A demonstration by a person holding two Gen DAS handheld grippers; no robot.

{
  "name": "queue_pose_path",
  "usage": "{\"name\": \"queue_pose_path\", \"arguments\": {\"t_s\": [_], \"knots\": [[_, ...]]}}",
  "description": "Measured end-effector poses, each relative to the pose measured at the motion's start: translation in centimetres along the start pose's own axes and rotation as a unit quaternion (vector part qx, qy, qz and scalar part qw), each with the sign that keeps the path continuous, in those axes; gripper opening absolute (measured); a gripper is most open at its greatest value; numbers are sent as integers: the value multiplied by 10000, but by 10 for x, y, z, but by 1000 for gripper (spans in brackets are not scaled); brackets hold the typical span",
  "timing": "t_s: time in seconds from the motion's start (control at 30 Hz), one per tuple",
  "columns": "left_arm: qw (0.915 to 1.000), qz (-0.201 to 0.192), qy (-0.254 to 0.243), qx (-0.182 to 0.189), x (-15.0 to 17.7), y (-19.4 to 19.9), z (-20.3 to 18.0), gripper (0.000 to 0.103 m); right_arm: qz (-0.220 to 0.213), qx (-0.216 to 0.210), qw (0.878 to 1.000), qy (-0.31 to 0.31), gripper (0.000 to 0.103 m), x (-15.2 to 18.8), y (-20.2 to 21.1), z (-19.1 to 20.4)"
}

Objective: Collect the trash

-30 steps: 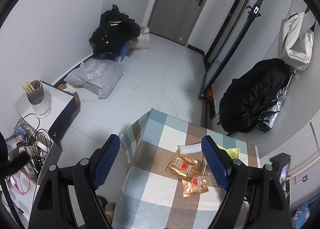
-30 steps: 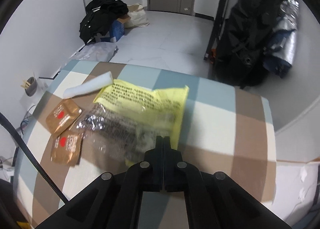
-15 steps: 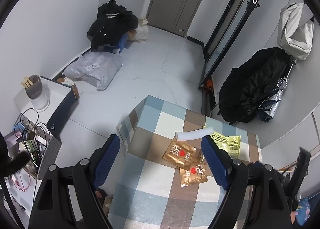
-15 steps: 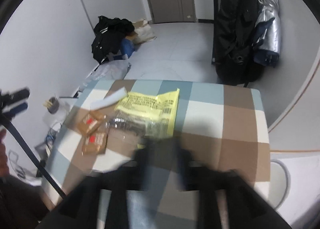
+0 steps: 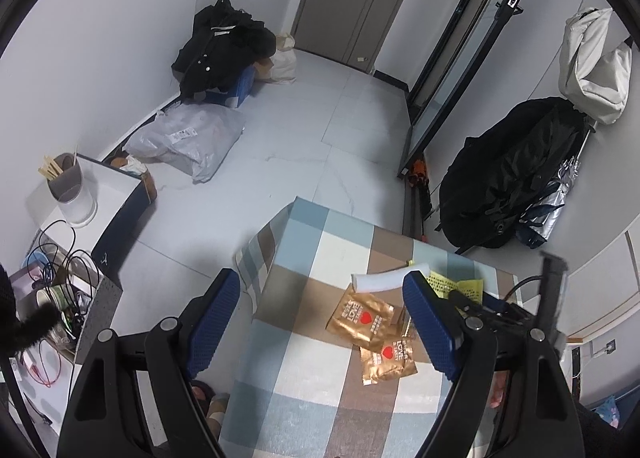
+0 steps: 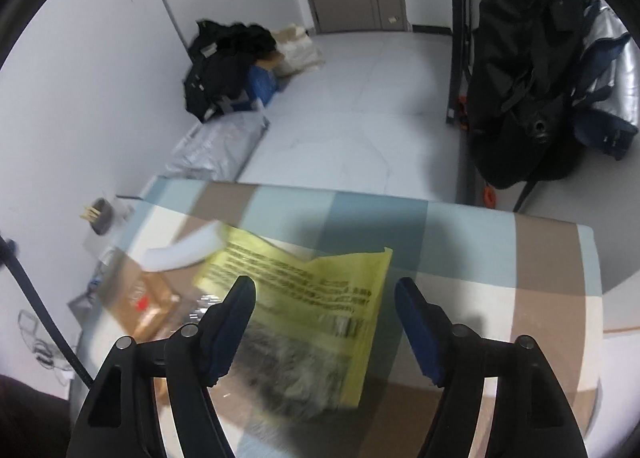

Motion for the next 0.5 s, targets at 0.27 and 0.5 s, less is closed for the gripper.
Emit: {"name": "queue_pose_path", "arguments": {"t_s": [0.27, 0.5], "knots": [[10000, 23, -38, 37, -3, -5, -4, 81, -83, 486, 9930, 1069, 39, 9, 0, 21], [9999, 43, -91, -6, -1, -5, -5, 81, -130, 614, 9894, 1309, 6, 15, 14, 18]]}}
Point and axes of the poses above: each gripper's, at about its wrist camera, not at the fingertips, and y roughly against the way its jaws point, z to its left, x to its underside, the point moved 8 cm from there along -y, roughly the way its jaws point, and after that the axes turned 6 degrees about -z, right-handed, at the moved point
